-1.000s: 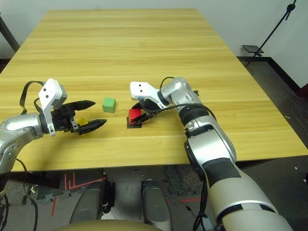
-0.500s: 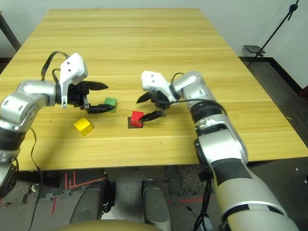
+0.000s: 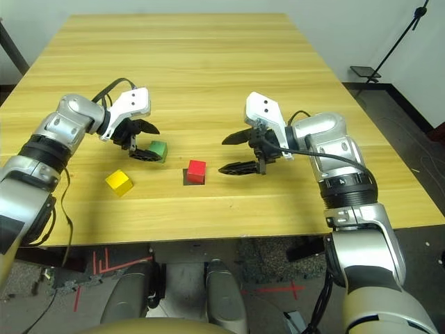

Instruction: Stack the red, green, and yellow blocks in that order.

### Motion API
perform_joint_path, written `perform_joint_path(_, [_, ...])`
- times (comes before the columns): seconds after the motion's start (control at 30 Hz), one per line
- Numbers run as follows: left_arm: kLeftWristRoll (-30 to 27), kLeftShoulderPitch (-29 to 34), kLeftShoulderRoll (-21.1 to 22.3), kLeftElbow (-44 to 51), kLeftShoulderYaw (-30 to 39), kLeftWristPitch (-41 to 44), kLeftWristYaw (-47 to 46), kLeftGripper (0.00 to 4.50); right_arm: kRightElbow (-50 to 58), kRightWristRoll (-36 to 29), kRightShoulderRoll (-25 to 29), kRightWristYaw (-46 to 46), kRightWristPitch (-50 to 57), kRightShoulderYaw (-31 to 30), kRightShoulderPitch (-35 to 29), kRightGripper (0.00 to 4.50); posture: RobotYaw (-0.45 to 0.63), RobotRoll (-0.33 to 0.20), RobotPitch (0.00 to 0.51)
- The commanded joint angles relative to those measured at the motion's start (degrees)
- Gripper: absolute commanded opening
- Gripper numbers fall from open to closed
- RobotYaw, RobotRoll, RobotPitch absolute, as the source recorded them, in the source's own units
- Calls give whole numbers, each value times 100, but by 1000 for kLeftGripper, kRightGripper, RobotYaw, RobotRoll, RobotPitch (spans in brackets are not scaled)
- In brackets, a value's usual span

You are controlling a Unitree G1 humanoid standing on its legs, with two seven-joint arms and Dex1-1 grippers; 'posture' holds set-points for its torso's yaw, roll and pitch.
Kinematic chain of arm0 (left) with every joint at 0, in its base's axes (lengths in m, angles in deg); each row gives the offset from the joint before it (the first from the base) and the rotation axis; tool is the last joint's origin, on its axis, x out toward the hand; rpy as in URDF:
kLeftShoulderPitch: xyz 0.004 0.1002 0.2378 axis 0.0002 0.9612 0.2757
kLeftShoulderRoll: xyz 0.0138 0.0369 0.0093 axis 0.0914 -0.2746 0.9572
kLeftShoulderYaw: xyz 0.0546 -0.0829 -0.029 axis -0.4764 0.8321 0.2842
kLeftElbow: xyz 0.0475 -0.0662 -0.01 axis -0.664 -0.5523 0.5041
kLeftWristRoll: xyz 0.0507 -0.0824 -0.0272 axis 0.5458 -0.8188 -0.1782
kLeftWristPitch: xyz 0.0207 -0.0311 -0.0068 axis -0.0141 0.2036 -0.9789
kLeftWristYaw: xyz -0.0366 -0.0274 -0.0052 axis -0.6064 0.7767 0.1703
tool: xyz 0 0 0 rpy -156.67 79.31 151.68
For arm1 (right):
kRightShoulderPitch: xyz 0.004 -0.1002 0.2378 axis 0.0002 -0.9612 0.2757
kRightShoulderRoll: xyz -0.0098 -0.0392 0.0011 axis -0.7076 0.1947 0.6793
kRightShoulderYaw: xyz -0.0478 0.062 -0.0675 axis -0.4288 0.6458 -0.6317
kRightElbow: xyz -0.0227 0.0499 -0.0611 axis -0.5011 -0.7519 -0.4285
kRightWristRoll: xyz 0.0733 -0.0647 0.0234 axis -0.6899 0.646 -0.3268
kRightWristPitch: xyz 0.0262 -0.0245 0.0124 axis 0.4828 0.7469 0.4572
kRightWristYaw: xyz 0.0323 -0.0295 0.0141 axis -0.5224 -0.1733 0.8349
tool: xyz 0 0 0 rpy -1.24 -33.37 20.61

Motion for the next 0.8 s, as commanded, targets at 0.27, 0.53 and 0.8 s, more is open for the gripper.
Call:
perform_joint_path(0.27, [453, -212, -354, -717, 299, -638, -421, 4500, 251, -318, 17, -358, 178, -35, -69, 4474, 80, -99, 50])
perform_joint_path(0.53, [640, -206, -508, -935, 456, -976, -633, 4500, 254, -396, 2, -476, 195, -57, -116, 4474, 72, -95, 58])
perform_joint_path(0.8, [916, -103, -560, -1076, 431, -1218, -820, 4500, 325, -448, -28, -605, 269, -38, -116, 4474, 54, -94, 67])
